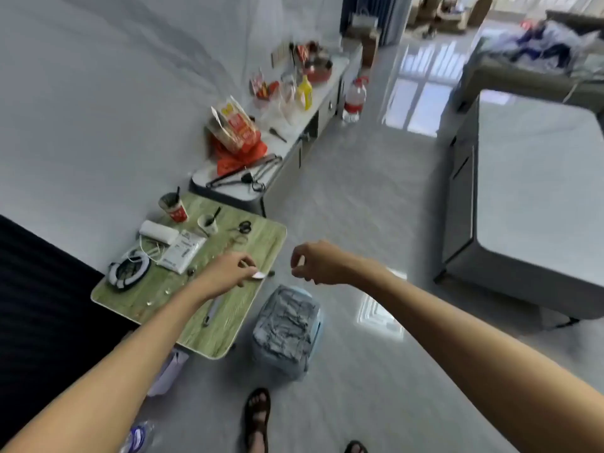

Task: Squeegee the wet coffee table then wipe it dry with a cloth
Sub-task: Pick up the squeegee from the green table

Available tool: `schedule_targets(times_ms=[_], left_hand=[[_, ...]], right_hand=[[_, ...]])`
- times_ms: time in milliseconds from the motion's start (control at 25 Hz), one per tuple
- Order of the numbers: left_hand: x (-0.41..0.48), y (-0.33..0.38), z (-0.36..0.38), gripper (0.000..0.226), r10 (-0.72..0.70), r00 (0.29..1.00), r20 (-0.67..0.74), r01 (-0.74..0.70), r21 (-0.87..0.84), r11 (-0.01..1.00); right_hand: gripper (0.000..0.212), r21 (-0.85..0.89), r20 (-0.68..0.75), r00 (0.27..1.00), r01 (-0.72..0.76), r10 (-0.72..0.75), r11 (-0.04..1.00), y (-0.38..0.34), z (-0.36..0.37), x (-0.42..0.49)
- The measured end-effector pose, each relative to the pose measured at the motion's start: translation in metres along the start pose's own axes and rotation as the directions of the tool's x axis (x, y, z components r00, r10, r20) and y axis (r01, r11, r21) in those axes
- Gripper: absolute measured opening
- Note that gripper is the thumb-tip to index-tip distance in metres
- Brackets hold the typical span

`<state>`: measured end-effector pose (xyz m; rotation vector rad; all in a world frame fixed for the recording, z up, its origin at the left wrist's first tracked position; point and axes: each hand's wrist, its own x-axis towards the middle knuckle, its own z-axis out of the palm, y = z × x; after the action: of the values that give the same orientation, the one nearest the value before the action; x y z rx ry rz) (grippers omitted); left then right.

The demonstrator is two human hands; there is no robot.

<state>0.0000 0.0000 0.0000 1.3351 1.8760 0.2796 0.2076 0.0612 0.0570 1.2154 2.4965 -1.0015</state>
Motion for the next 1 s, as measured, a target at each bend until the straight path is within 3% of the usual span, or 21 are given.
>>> schedule_targets(times_ms=[160, 280, 440, 560, 680, 760, 880, 1000], left_hand=[[0.116, -0.124, 0.027, 0.016, -0.145, 0.988, -0.054, 0.14, -0.091, 0.986], [0.187, -0.213, 0.061, 0.027, -0.288, 0.956, -0.062, 0.28, -0.114, 0.953], [0.268, -0.303, 0.101, 0.037, -0.352, 0.932, -0.082, 0.352, -0.014, 0.936], [0.306, -0.34, 0.125, 0.025, -0.344, 0.937, -0.062, 0.35, 0.147, 0.925], [0.315, -0.341, 0.127, 0.02, -0.373, 0.928, -0.014, 0.367, 0.22, 0.904], [0.312, -0.319, 0.117, 0.022, -0.341, 0.936, 0.09, 0.315, 0.221, 0.923], [0.292, -0.247, 0.093, 0.026, -0.246, 0.933, 0.263, 0.268, -0.052, 0.962], [0.26, -0.146, 0.077, 0.02, -0.117, 0.965, 0.236, 0.193, -0.33, 0.924]], right_hand=[[0.025, -0.002, 0.043, 0.997, -0.062, 0.062, 0.998, 0.013, 0.066, 0.133], [0.024, -0.014, 0.047, 0.992, -0.114, 0.115, 0.993, 0.043, 0.123, 0.215], [0.024, 0.012, 0.033, 0.991, -0.132, 0.132, 0.991, 0.078, 0.191, 0.288], [0.023, 0.056, 0.03, 0.987, -0.161, 0.159, 0.985, 0.1, 0.224, 0.307], [0.02, 0.093, 0.068, 0.98, -0.194, 0.188, 0.977, 0.117, 0.233, 0.3], [0.018, 0.117, 0.07, 0.976, -0.215, 0.208, 0.97, 0.124, 0.222, 0.286], [0.026, 0.167, 0.009, 0.969, -0.245, 0.247, 0.955, 0.131, 0.183, 0.249], [0.04, 0.236, -0.058, 0.954, -0.275, 0.296, 0.932, 0.137, 0.134, 0.195]])
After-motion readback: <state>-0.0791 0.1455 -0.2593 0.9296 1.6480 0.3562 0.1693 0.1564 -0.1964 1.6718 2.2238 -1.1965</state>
